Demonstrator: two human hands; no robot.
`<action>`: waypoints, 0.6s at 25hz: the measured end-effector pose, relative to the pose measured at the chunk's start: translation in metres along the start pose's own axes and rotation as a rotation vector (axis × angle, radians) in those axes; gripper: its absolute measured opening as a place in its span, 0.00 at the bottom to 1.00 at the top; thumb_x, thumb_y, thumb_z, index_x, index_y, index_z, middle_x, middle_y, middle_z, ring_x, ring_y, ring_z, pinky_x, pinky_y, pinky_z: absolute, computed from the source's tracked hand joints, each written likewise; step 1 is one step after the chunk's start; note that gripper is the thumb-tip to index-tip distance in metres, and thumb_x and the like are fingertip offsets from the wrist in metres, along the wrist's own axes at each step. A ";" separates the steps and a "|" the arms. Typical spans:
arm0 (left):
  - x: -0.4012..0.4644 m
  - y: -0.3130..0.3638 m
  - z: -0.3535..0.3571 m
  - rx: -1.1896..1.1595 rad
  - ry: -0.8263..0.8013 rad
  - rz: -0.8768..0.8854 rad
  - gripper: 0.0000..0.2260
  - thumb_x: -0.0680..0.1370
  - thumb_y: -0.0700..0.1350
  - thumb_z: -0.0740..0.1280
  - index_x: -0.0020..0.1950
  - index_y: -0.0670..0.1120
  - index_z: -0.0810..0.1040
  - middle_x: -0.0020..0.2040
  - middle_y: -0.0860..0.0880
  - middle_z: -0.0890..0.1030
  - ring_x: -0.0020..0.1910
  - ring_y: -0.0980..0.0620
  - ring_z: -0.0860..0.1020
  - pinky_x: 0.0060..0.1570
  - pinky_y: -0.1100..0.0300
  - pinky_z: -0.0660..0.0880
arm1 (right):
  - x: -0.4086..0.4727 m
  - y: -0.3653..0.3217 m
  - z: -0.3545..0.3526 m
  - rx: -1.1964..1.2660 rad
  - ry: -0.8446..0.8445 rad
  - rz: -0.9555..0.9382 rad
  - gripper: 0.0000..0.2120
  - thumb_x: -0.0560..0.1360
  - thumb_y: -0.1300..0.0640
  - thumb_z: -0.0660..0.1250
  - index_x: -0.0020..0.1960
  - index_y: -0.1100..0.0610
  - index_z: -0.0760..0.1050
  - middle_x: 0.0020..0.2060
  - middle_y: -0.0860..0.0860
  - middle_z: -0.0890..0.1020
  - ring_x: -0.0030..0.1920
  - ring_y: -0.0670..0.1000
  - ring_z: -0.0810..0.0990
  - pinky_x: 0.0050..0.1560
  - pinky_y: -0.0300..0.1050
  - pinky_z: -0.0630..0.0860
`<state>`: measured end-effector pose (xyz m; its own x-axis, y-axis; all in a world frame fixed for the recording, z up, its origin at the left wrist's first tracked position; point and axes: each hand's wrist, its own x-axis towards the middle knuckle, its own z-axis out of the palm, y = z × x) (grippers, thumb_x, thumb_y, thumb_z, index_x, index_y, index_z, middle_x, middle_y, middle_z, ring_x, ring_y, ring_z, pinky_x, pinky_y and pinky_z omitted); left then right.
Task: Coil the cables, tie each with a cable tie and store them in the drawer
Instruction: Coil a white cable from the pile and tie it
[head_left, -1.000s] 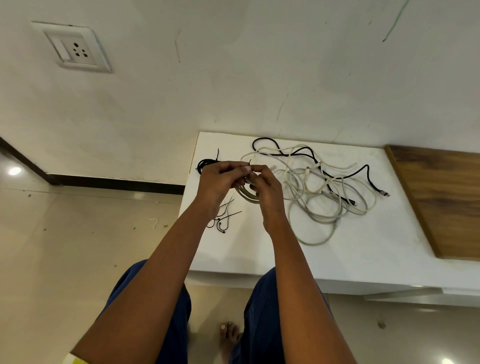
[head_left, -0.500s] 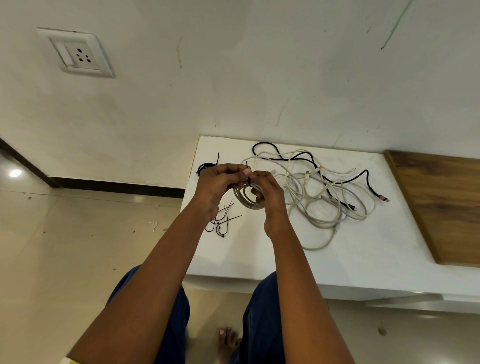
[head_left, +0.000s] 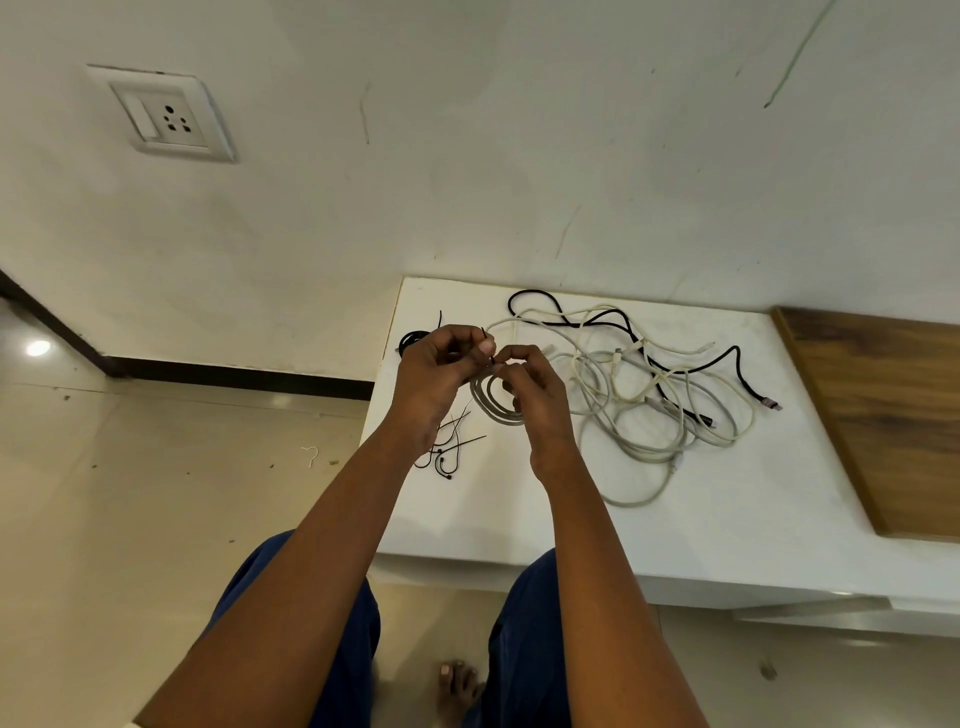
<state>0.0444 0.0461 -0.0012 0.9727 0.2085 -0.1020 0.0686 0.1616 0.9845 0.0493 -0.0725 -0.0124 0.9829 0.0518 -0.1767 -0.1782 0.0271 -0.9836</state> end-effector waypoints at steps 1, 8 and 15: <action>0.000 -0.001 0.000 0.001 0.006 -0.001 0.03 0.75 0.37 0.70 0.46 0.44 0.79 0.41 0.49 0.83 0.39 0.57 0.82 0.50 0.63 0.78 | 0.000 0.001 0.000 -0.026 0.008 0.011 0.08 0.75 0.57 0.65 0.39 0.46 0.76 0.31 0.42 0.76 0.37 0.42 0.71 0.40 0.36 0.66; 0.000 -0.010 0.013 0.032 0.092 -0.019 0.04 0.74 0.36 0.70 0.47 0.43 0.81 0.40 0.50 0.83 0.38 0.59 0.81 0.43 0.71 0.76 | 0.002 0.006 0.005 -0.270 0.176 -0.021 0.06 0.72 0.46 0.64 0.37 0.42 0.75 0.23 0.38 0.74 0.27 0.39 0.71 0.37 0.43 0.67; -0.001 -0.022 0.013 -0.005 0.137 -0.086 0.05 0.73 0.37 0.71 0.48 0.43 0.81 0.40 0.49 0.83 0.38 0.58 0.82 0.43 0.70 0.76 | 0.004 0.014 0.002 -0.290 0.118 0.080 0.07 0.74 0.48 0.63 0.39 0.47 0.75 0.31 0.42 0.78 0.35 0.44 0.73 0.42 0.44 0.69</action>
<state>0.0444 0.0300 -0.0212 0.9241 0.3228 -0.2048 0.1488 0.1896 0.9705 0.0507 -0.0703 -0.0272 0.9679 -0.0747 -0.2400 -0.2513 -0.2589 -0.9327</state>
